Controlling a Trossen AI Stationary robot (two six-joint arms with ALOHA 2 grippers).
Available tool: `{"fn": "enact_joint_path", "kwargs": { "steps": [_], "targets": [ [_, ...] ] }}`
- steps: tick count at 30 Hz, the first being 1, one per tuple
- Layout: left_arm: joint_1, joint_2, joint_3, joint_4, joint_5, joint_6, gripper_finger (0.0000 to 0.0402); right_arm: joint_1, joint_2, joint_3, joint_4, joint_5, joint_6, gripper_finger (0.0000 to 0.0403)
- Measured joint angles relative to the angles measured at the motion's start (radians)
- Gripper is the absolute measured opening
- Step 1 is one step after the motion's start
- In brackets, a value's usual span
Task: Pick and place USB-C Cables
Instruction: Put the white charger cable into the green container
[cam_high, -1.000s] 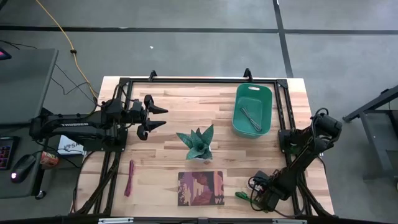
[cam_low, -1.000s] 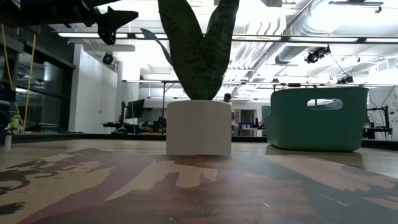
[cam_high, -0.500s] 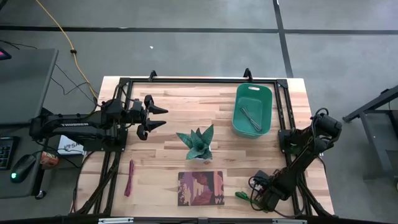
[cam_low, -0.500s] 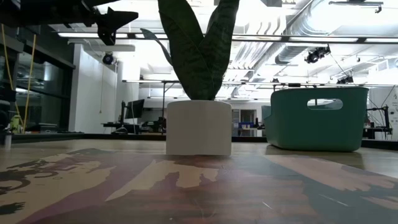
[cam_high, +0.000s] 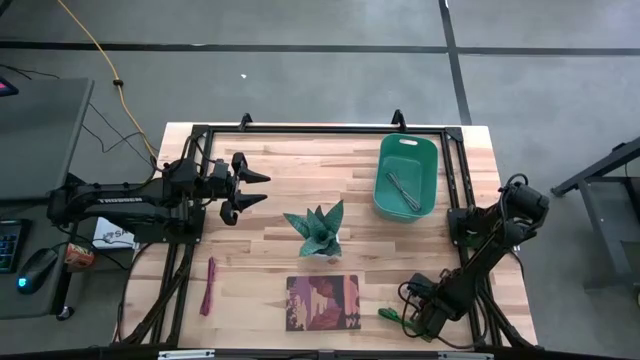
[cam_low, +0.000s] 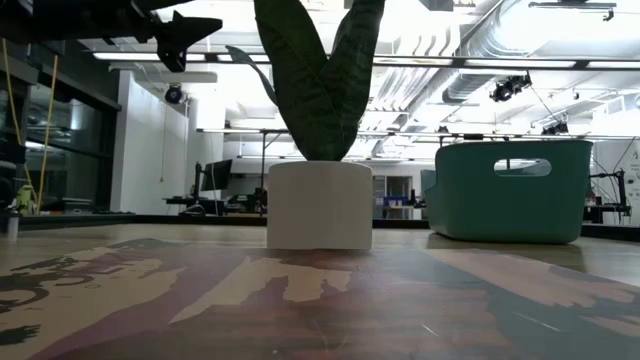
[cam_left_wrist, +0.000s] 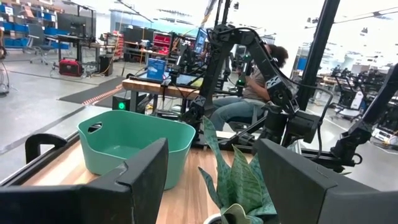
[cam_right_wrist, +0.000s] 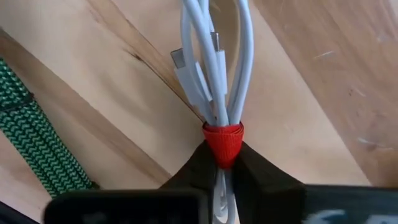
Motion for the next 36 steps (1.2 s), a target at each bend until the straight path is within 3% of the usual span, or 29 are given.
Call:
{"fn": "enact_joint_path", "kwargs": {
  "steps": [25,27,32,36],
  "targets": [
    [0.0,0.0,0.0,0.0,0.0,-0.02,0.0229,-0.007,-0.014,0.054,-0.015,-0.002,-0.07,0.0001],
    [0.0,0.0,0.0,0.0,0.0,-0.019,0.023,-0.006,-0.037,0.093,-0.068,0.06,-0.076,0.0001],
    [0.0,0.0,0.0,0.0,0.0,-0.019,0.0229,-0.011,-0.101,0.223,-0.244,0.348,-0.164,0.0001],
    [0.0,0.0,0.0,0.0,0.0,-0.019,0.0229,-0.046,-0.161,0.274,-0.278,0.578,-0.331,0.0001]
  ]
}}
